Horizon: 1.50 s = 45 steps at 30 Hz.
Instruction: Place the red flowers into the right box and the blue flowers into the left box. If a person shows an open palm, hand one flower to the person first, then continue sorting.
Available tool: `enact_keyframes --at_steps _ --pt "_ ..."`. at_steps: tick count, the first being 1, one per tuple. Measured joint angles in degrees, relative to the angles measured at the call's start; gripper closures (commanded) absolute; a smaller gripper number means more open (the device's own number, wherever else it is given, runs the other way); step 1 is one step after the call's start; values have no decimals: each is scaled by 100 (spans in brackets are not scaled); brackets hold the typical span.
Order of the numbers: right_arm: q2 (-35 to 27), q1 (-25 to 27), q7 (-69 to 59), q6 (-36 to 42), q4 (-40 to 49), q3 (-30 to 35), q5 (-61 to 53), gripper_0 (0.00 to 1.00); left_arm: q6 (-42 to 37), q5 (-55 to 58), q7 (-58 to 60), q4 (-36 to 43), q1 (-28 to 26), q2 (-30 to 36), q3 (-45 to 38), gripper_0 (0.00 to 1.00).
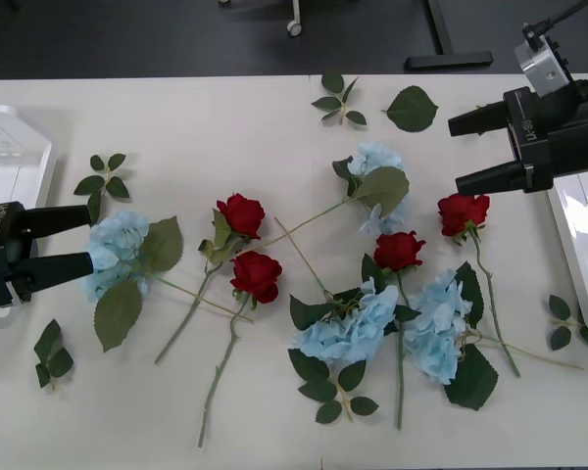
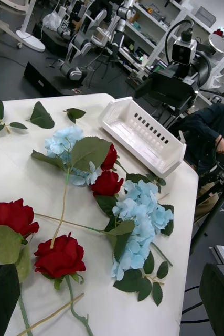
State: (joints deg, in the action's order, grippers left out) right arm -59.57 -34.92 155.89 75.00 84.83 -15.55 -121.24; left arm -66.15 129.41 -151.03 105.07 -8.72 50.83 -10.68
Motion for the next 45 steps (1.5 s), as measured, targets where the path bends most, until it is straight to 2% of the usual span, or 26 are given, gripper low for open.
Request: enact_keyframes --at_steps 8,11,14,18,22,27,32,34,36,41,43,45 --pt "-1 229 -5 4 -72 -27 244 0 -58 457 70 -112 1 132 74 0" --pt "-1 229 -328 50 -73 -26 488 0 -58 413 846 -22 0 381 16 0" --pt "-1 229 -1404 176 -74 -26 848 0 -56 -60 2838 283 -19 516 -265 0" --pt "-1 229 -3448 502 -84 -26 1572 0 -49 -1008 5928 905 -103 523 -768 0" --pt "-1 230 -5270 752 -99 -25 2289 0 -47 -2018 7541 1438 -157 525 -962 0" --pt "5 229 -5414 854 -100 -26 3332 0 -48 -3470 8816 2110 -214 526 -916 0" --pt "114 230 -6046 909 -160 -26 4676 0 -50 -5080 12798 2784 -366 528 -544 0" --pt "214 230 -6188 921 -265 -25 5020 0 -49 -5484 13917 2877 -442 528 -333 0" --pt "323 230 -6188 933 -407 -25 5263 0 -49 -5773 14160 2887 -501 527 -133 0" --pt "558 230 -6188 937 -631 -68 5784 0 -49 -6506 13214 2890 -532 459 289 0" --pt "590 230 -6188 902 -638 -176 5931 0 -50 -6851 13557 2891 -531 387 438 0" --pt "594 230 -6189 774 -639 -344 6040 0 -91 -7228 14440 2891 -508 334 610 0"
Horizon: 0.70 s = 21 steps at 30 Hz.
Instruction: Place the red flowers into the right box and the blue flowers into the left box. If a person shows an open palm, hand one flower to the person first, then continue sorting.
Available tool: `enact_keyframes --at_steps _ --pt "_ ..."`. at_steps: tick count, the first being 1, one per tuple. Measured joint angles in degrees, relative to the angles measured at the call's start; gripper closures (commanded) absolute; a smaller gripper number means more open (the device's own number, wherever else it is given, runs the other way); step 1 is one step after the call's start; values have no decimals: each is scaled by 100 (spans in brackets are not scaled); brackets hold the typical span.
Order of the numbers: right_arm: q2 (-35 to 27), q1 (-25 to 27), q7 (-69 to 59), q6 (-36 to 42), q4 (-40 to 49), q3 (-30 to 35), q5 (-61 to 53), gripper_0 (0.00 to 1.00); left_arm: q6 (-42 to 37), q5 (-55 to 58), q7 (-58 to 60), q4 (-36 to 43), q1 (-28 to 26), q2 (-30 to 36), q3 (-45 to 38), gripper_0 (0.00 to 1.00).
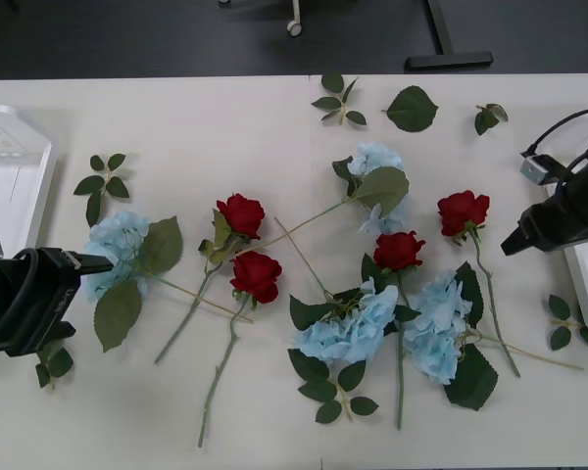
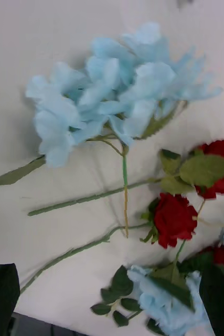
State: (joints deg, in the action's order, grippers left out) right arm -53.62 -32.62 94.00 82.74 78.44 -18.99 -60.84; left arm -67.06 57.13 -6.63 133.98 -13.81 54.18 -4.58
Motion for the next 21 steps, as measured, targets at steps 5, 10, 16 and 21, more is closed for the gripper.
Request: enact_keyframes --at_steps 5,10,16,21 --pt "90 0 -299 -187 -15 -343 169 0 -404 -633 2275 -110 321 -210 519 0" --pt "442 0 -588 -323 -142 -357 503 0 -500 -910 1592 -482 868 -393 932 0" --pt "847 0 -592 -540 -285 -357 911 0 -687 -1267 1709 -1010 1620 -558 1541 0" --pt "1044 0 -638 -748 -435 -357 1003 27 -809 -1336 1914 -1705 2255 -789 1933 0"
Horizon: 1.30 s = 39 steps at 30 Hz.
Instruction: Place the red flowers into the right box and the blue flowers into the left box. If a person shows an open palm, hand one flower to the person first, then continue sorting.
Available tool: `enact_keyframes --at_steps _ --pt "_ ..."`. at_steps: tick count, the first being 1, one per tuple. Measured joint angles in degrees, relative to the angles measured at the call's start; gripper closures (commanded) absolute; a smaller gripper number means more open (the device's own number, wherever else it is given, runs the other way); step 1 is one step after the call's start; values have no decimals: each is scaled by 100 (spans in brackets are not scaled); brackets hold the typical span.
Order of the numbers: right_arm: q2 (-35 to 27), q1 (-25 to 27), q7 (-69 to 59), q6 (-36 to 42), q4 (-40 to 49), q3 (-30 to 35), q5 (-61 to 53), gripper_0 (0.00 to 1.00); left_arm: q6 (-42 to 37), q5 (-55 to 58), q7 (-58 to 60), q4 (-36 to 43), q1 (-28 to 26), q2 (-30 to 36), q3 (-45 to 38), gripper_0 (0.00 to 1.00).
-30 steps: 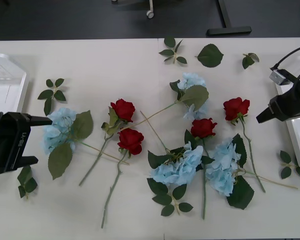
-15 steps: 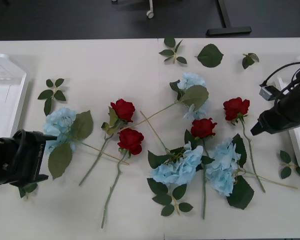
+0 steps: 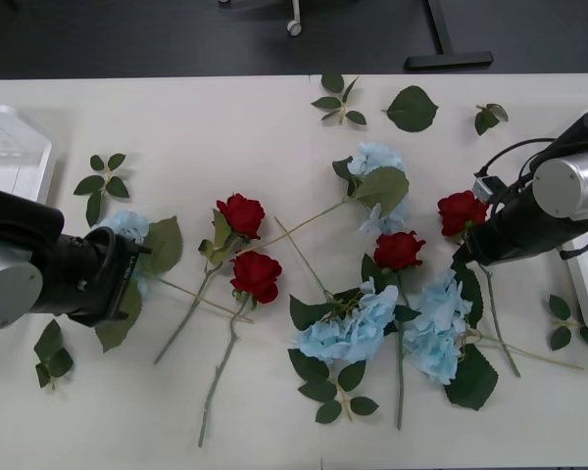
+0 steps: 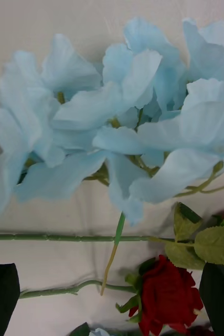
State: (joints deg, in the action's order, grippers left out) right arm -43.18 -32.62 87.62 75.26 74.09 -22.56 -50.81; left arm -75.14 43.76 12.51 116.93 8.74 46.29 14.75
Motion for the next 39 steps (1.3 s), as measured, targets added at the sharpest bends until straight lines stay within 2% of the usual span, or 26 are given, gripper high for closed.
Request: enact_keyframes --at_steps 1,3,5,14,23,24,25,26,27,28,30,31,39 --pt "26 0 0 -8 -17 0 20 73 -2 -5 0 -178 132 -63 74 0" --pt "42 0 -1 -13 -25 0 48 90 -4 -23 0 -481 345 -188 195 0" --pt "45 0 -2 -25 -29 0 72 100 -4 -43 0 -757 524 -318 292 0" --pt "45 0 -6 -27 -32 0 108 100 -5 -143 0 -1747 1170 -662 823 0" --pt "45 -3 -151 -13 -33 83 100 100 38 -145 -6 -2296 1436 -714 1256 0" --pt "45 -7 -200 22 -33 136 91 100 38 -146 -6 -2303 1436 -718 1265 10" --pt "45 -15 -215 63 -33 200 78 100 38 -146 -8 -2307 1436 -723 1266 35" --pt "45 -26 -215 118 -33 288 67 100 39 -147 -10 -2310 1436 -727 1266 50" --pt "45 -33 -215 170 -33 400 51 100 39 -147 -12 -2311 1436 -729 1266 75" --pt "45 -40 -215 207 -33 526 34 100 39 -149 -14 -2314 1437 -729 1266 87" --pt "36 -59 -216 230 -31 754 5 100 38 -163 -23 -2318 1438 -729 1266 98" --pt "10 -73 -227 222 -16 838 -10 100 38 -175 -31 -2319 1439 -729 1266 100" --pt "-1001 -87 -1118 106 560 867 -124 100 -12 -224 -117 -2330 1449 -729 1266 100"
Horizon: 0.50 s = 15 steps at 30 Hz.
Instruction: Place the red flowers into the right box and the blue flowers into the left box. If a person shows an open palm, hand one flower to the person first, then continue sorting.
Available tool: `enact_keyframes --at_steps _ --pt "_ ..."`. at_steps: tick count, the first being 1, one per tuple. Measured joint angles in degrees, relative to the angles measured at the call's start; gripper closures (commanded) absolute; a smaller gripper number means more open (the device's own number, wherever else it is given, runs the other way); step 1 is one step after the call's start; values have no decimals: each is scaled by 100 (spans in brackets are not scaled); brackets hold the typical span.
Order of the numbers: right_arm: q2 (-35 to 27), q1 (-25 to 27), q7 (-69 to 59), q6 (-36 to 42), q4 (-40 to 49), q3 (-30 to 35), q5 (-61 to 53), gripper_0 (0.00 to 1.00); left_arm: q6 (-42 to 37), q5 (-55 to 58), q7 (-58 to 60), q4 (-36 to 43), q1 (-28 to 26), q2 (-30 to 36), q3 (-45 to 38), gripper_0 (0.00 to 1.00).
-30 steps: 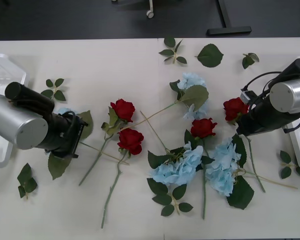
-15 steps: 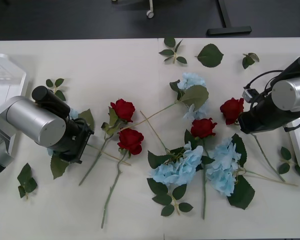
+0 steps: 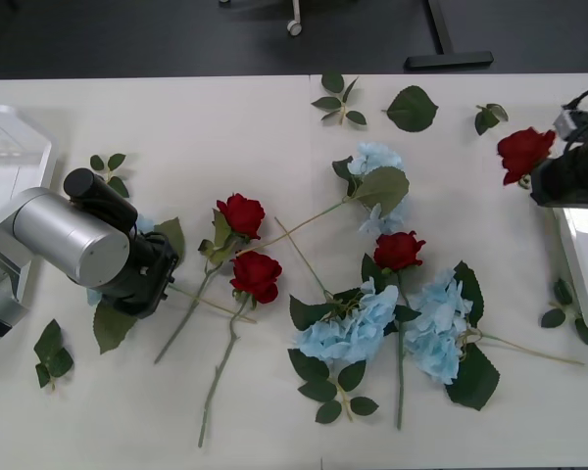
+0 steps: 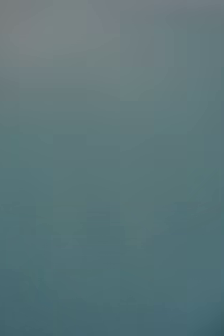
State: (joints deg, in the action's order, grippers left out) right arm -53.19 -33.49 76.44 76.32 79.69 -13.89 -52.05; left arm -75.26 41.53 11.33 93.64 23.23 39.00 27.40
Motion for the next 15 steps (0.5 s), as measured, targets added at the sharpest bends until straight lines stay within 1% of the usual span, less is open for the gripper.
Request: enact_keyframes --at_steps 3,6,12,15 --pt "-428 0 0 5 19 -4 5 100 -12 0 -200 0 2 1 0 100" --pt "-684 -1 0 156 18 -4 237 100 -54 1 -369 0 3 5 0 100" --pt "-725 -1 0 250 -10 -6 1560 100 -120 48 -390 130 5 169 0 100" --pt "-720 -1 0 -9 -239 -33 1853 100 -289 195 -399 468 6 482 -6 100"
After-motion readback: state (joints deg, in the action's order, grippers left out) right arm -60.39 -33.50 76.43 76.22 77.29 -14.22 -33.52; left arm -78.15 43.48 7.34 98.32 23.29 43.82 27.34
